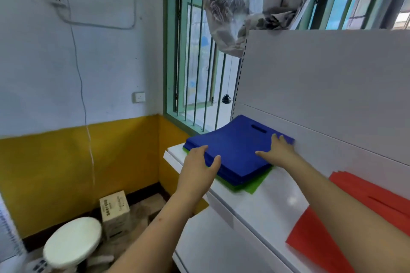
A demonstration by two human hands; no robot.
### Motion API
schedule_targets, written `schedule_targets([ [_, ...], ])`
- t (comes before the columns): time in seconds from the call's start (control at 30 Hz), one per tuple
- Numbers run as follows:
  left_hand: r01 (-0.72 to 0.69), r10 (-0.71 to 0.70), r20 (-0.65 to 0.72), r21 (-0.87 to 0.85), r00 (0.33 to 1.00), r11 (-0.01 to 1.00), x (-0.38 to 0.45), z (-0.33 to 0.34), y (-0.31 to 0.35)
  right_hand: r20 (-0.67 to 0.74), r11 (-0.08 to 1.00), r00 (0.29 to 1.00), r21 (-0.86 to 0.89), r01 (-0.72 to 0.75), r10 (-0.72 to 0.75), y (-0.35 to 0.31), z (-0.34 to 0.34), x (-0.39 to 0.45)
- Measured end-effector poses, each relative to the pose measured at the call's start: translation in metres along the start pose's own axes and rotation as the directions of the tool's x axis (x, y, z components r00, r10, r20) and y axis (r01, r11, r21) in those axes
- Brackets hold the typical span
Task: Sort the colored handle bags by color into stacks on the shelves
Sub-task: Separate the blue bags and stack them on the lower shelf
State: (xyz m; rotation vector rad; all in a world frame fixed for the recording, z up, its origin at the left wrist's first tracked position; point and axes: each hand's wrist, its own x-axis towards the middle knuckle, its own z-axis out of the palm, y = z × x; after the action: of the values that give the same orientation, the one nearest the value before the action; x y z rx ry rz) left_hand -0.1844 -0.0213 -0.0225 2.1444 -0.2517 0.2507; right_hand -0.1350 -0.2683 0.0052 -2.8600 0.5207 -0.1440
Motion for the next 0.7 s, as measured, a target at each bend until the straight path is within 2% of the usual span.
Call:
schedule_targets([
  [0.1, -0.008, 0.008, 0.001, 0.099, 1.0, 0.995, 0.048, 0.012, -0.017, 0.061, 0.991, 0.997, -0.122, -0.048, 0.056, -0.006, 0.002, 0.036],
  [0.2, -0.03, 0.028, 0.011, 0.261, 1.0, 0.965, 0.093, 0.023, -0.03, 0.005, 0.978, 0.996, -0.193, -0.084, 0.087, -0.002, 0.005, 0.061],
  [0.27, -0.05, 0.015, 0.083, 0.433, 0.996, 0.9, 0.116, 0.031, -0.042, 0.016, 0.971, 0.995, -0.221, -0.093, 0.099, 0.006, 0.013, 0.073],
  [0.33, -0.058, -0.031, 0.159, 0.531, 0.987, 0.845, 0.125, 0.039, -0.058, 0.09, 0.978, 0.992, -0.194, -0.071, 0.09, 0.015, 0.023, 0.074],
  [0.47, -0.099, -0.012, 0.181, 0.593, 0.983, 0.799, 0.129, 0.046, -0.072, 0.052, 0.988, 0.995, -0.135, -0.078, 0.086, 0.021, 0.036, 0.071],
  [0.57, -0.175, 0.061, 0.204, 0.605, 0.977, 0.777, 0.133, 0.046, -0.07, -0.006, 0.974, 0.994, -0.2, -0.106, 0.107, 0.012, 0.043, 0.065],
  [0.7, -0.337, 0.201, 0.292, 0.558, 0.935, 0.758, 0.133, 0.043, -0.064, -0.067, 0.96, 0.998, -0.278, -0.034, 0.016, -0.019, 0.053, 0.036],
])
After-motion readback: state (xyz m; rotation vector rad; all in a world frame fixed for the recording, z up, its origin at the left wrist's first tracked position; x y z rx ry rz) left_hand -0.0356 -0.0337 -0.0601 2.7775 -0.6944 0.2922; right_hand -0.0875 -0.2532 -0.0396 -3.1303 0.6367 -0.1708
